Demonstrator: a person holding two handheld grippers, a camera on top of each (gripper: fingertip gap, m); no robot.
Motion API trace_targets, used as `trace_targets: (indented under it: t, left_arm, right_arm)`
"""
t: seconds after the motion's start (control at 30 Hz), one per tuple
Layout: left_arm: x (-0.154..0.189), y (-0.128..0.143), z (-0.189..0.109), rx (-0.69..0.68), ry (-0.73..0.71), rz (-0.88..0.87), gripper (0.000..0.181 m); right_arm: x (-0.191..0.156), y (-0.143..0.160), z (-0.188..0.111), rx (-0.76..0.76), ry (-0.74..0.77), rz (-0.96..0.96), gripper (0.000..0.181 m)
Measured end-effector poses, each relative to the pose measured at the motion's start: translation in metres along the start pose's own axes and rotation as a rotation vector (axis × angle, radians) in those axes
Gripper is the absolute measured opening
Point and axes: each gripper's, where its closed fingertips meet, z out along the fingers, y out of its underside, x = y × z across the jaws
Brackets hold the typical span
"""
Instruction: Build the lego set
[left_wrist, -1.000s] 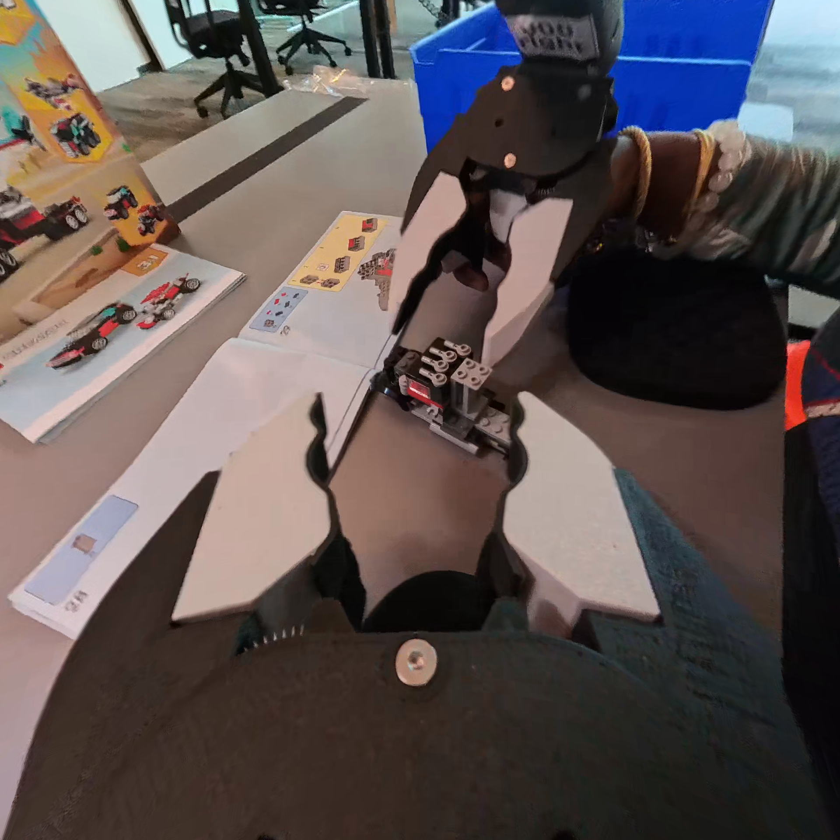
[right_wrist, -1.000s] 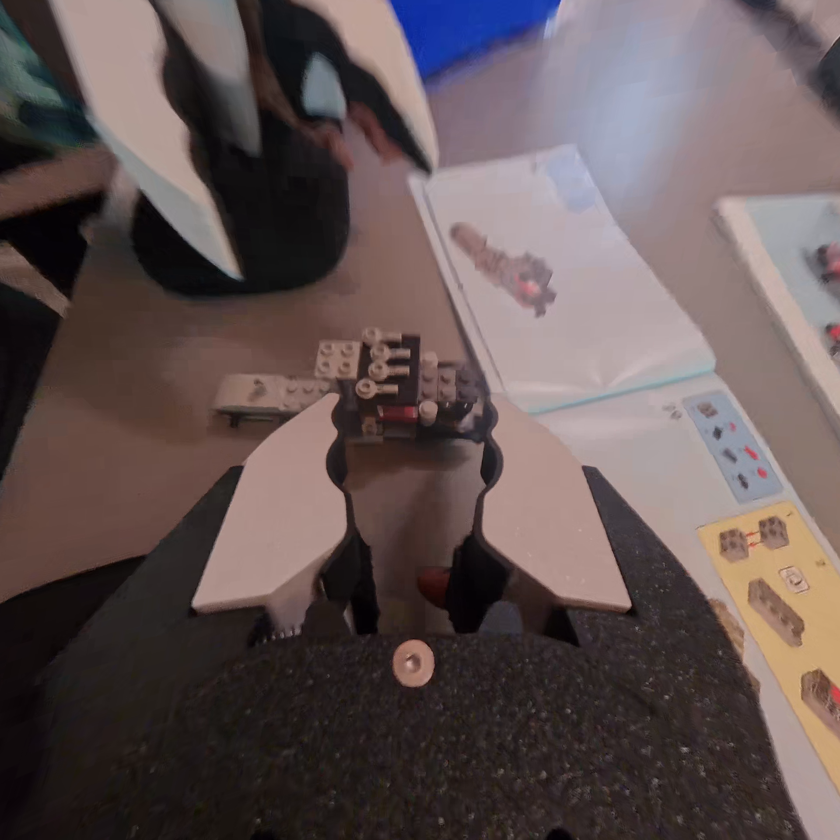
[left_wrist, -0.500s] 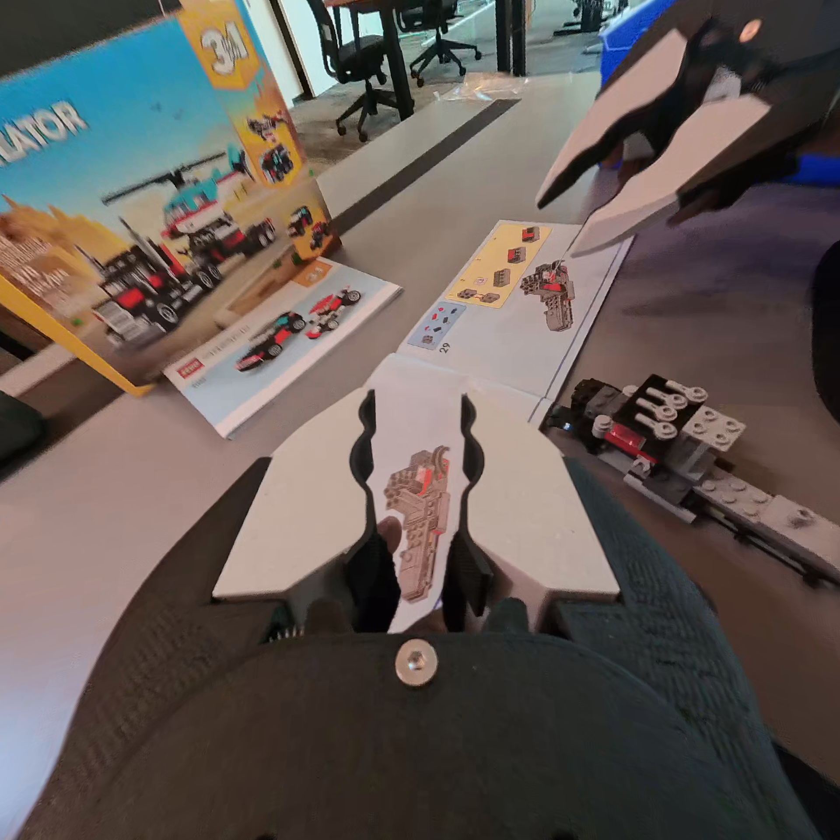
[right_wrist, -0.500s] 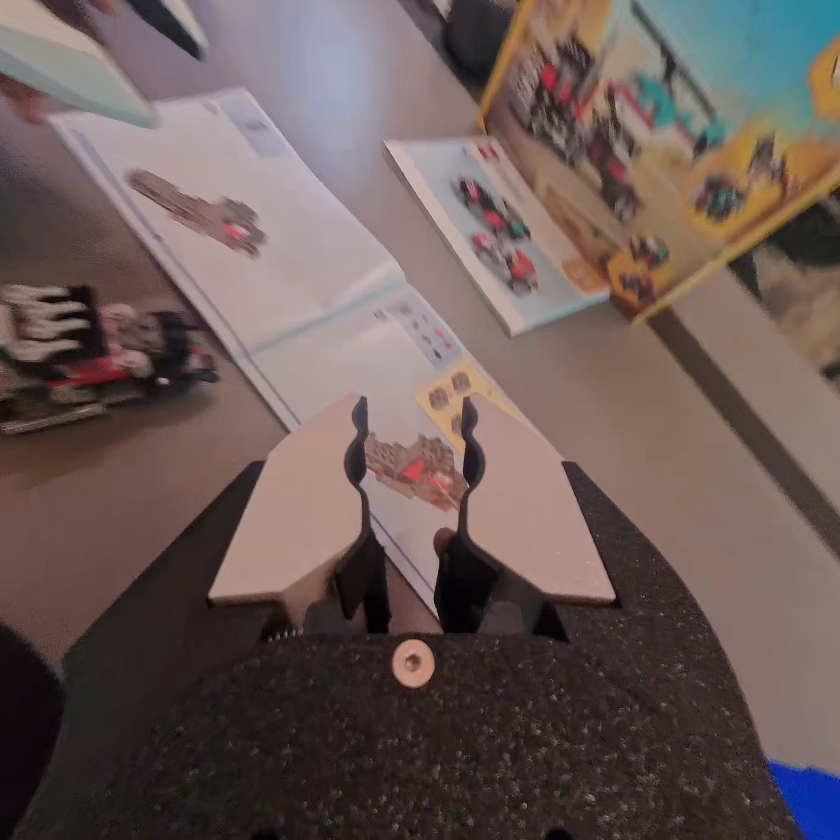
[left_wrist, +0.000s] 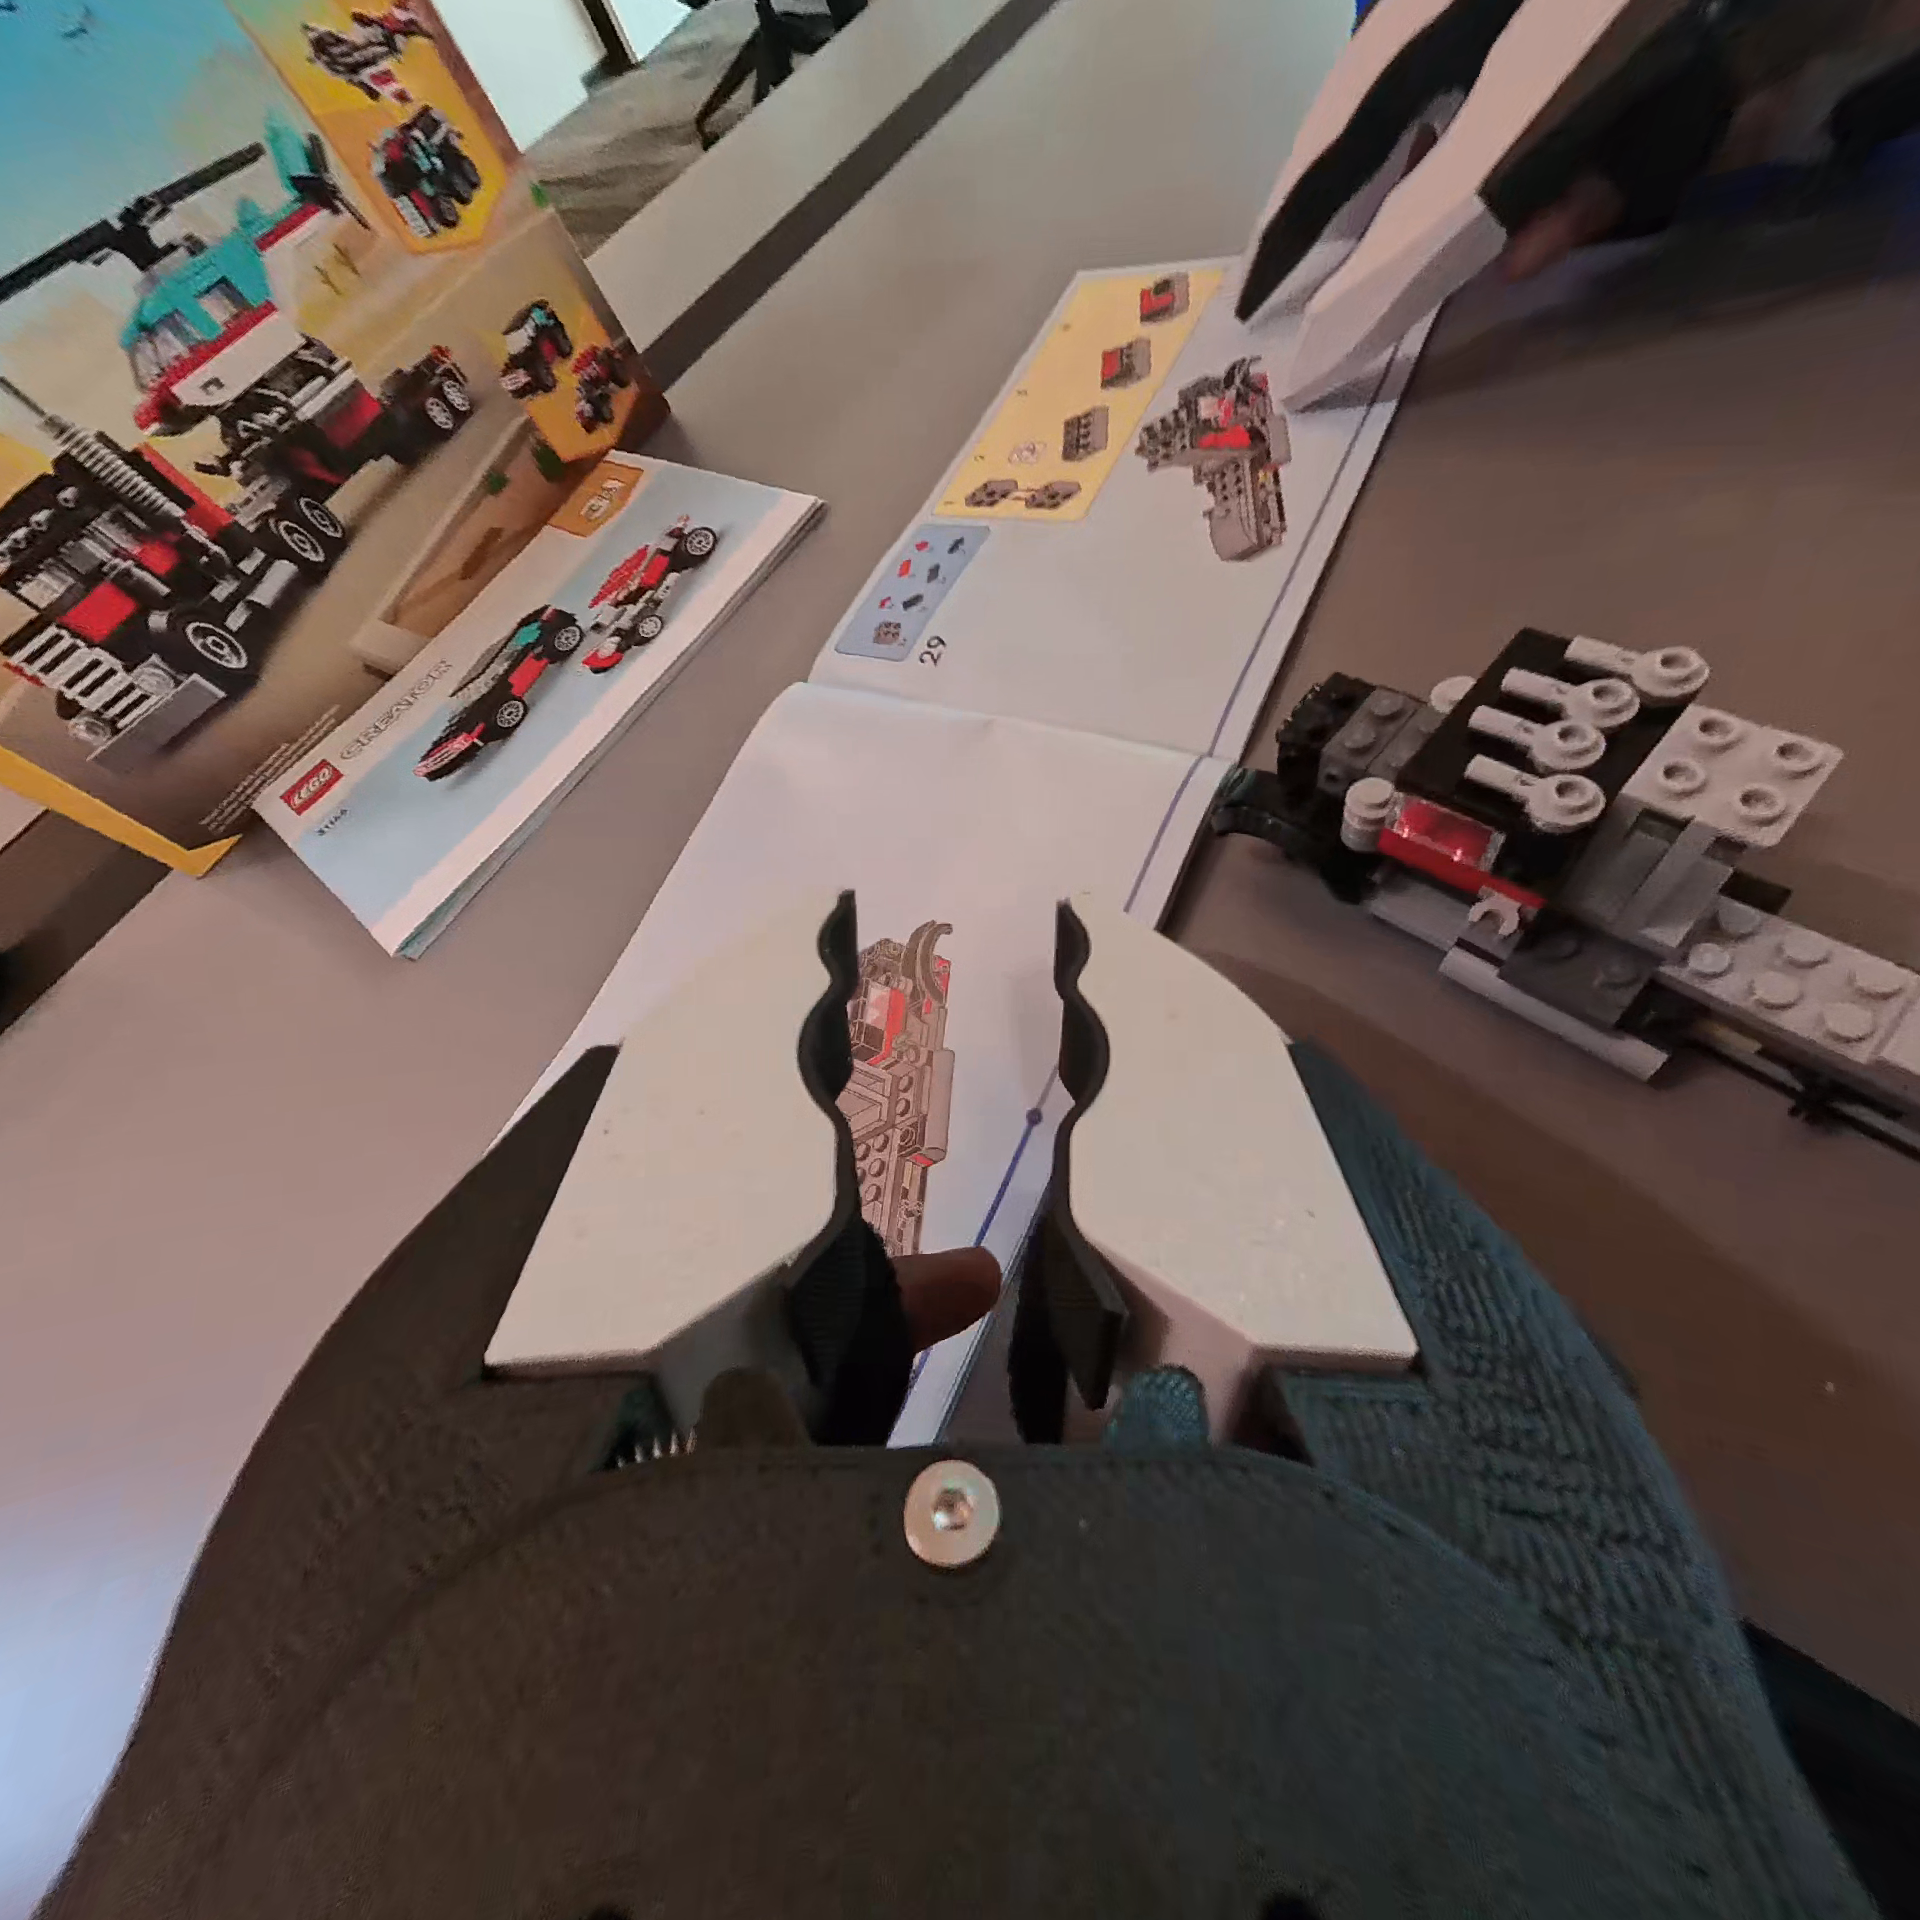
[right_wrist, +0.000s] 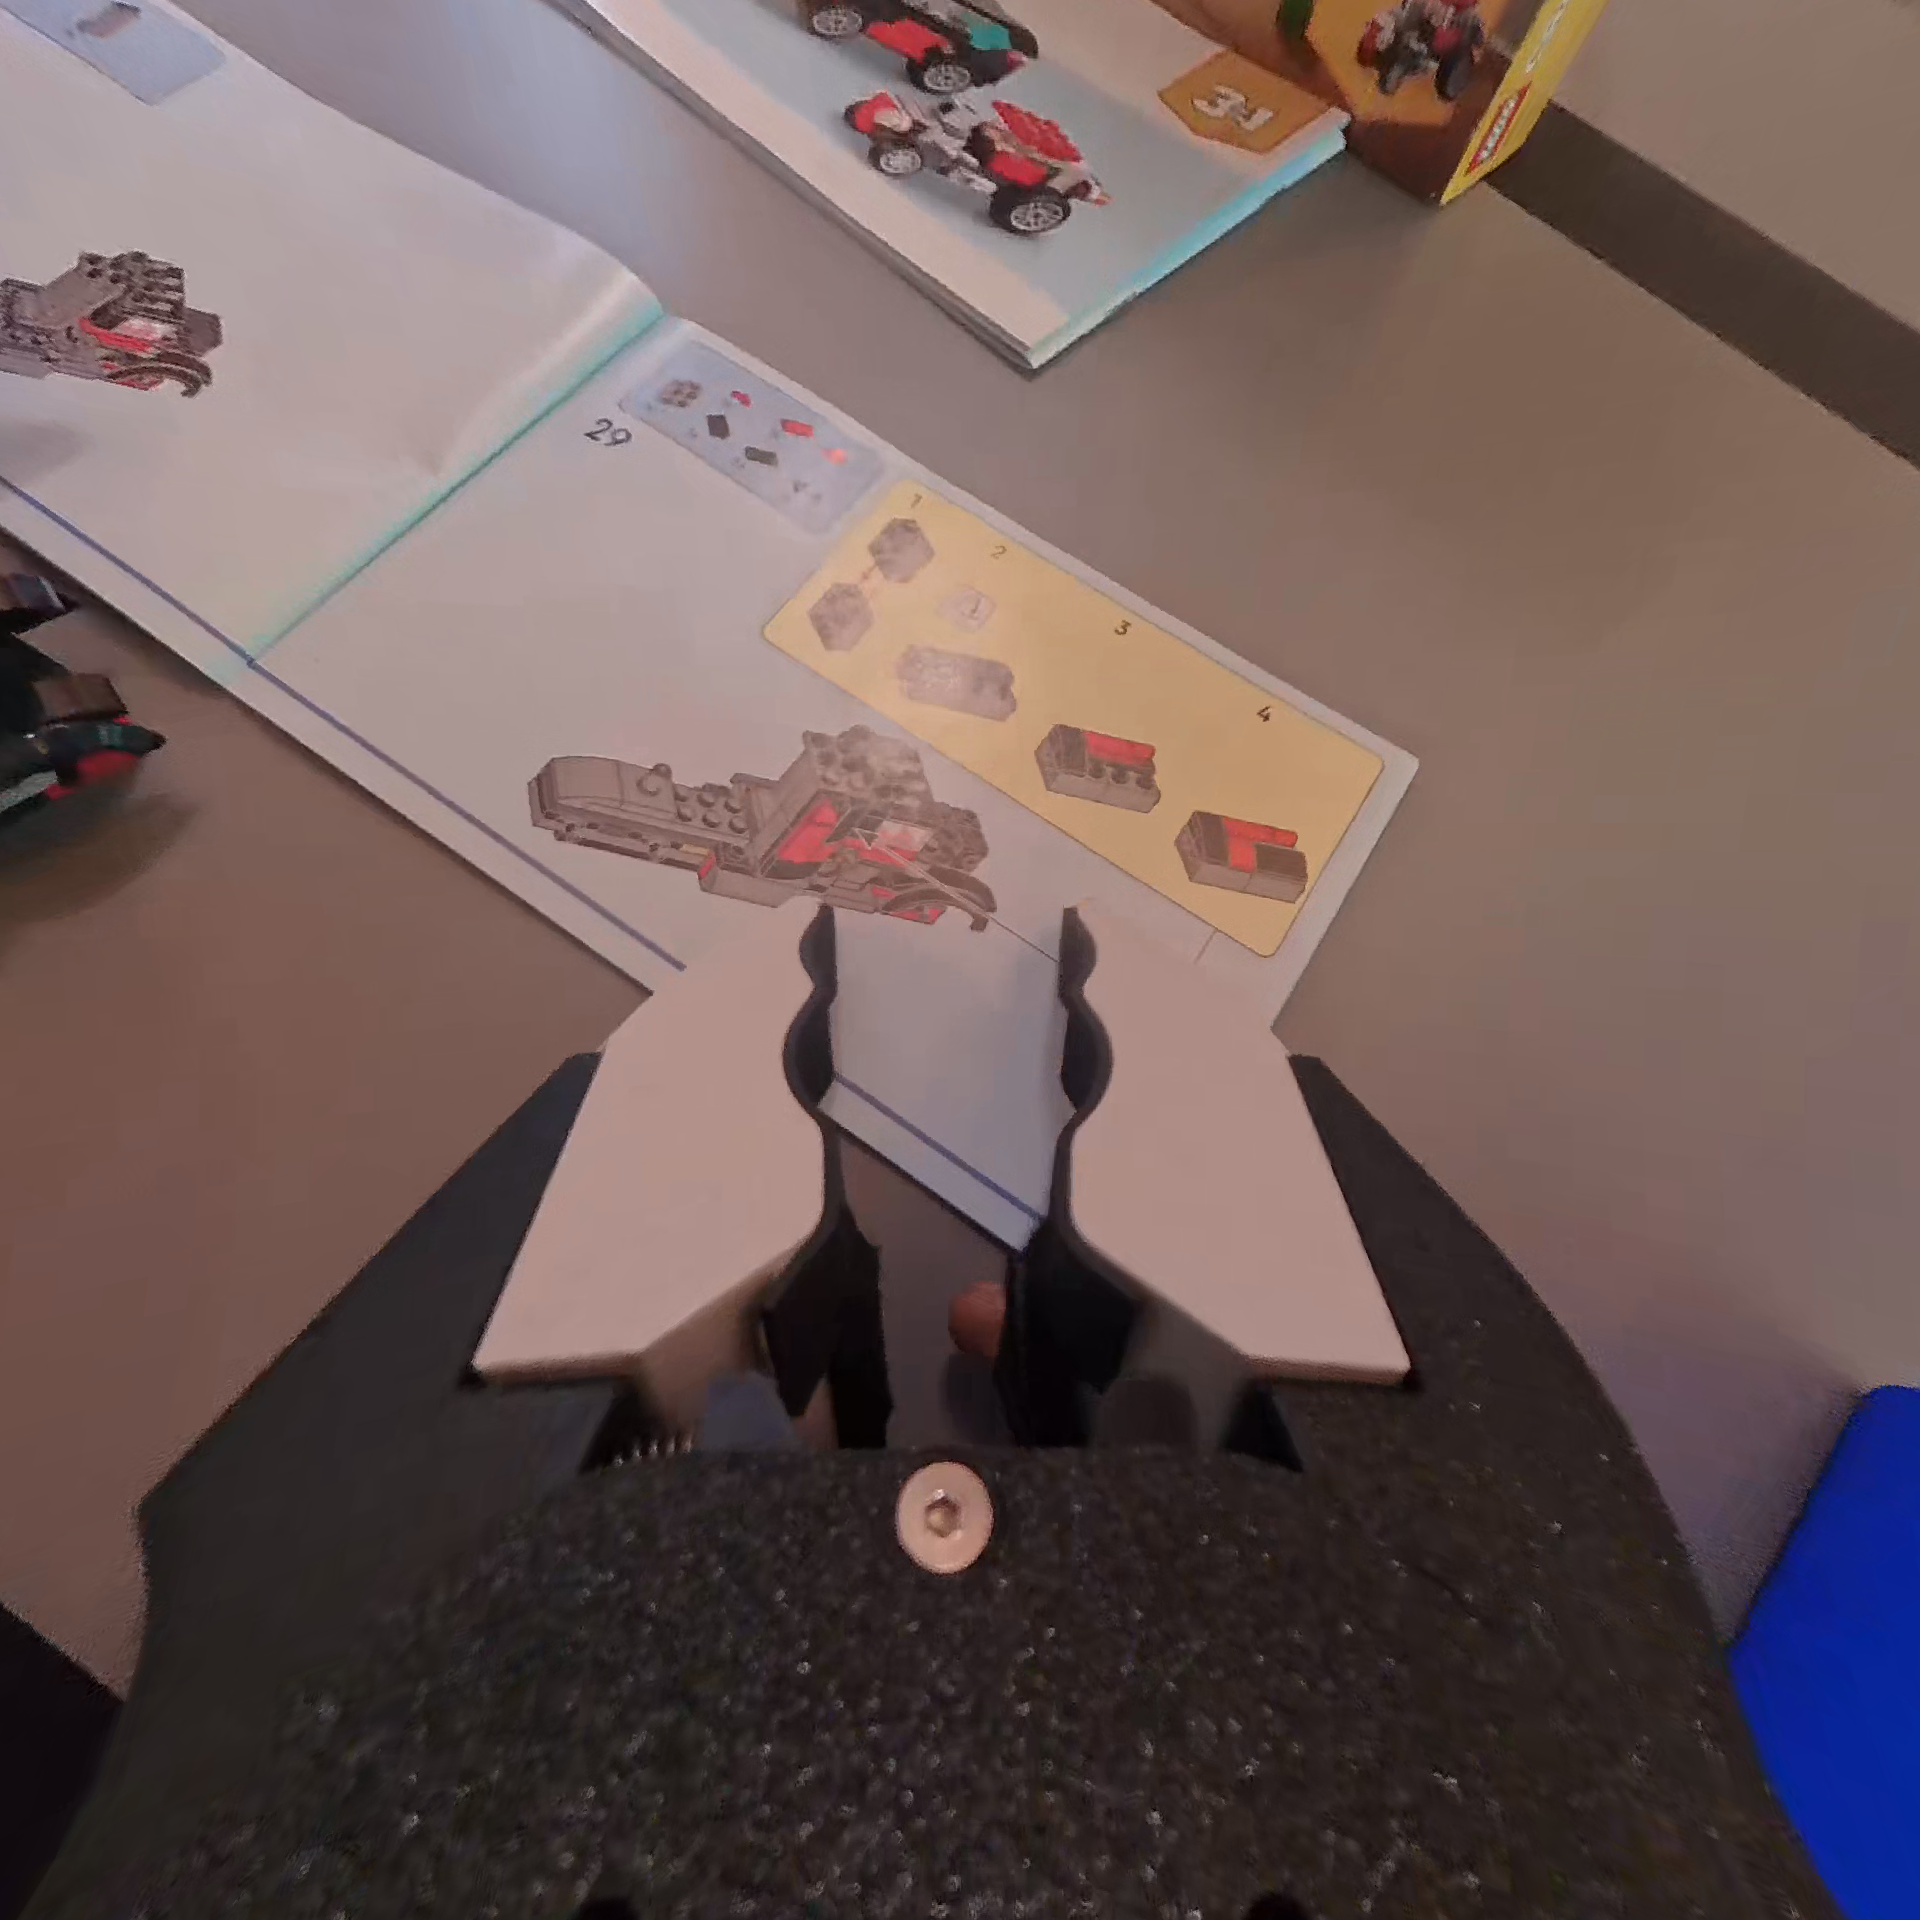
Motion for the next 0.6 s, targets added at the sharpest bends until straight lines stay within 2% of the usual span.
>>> trace_targets:
  t: [0.1,0.5,0.6]
  left_arm:
    - [0.002,0.005,0.003,-0.042,0.002,0.034,0.036]
    - [0.001,0.02,0.008,-0.139,-0.012,0.076,0.036]
    - [0.0,0.022,0.008,-0.148,-0.014,0.082,0.036]
  right_arm:
    - [-0.007,0.0,0.001,-0.005,-0.036,0.017,0.03]
    - [-0.019,-0.001,0.001,-0.028,-0.077,0.002,0.031]
    - [-0.017,-0.002,0.0,-0.031,-0.053,-0.054,0.033]
